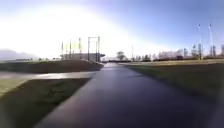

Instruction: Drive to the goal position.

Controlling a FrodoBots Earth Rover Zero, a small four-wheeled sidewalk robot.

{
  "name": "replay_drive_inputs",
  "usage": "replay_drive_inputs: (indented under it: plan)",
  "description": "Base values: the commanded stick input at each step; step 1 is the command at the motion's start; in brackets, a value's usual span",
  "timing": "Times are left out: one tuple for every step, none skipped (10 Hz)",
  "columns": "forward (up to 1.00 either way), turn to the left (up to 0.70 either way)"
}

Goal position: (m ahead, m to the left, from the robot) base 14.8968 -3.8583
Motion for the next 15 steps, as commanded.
replay_drive_inputs:
  plan:
    - [1.0, 0.0]
    - [1.0, 0.0]
    - [1.0, 0.0]
    - [1.0, 0.0]
    - [1.0, 0.0]
    - [1.0, 0.0]
    - [1.0, 0.0]
    - [1.0, 0.0]
    - [1.0, 0.0]
    - [1.0, 0.0]
    - [1.0, 0.0]
    - [1.0, 0.0]
    - [1.0, 0.0]
    - [1.0, 0.0]
    - [1.0, 0.0]
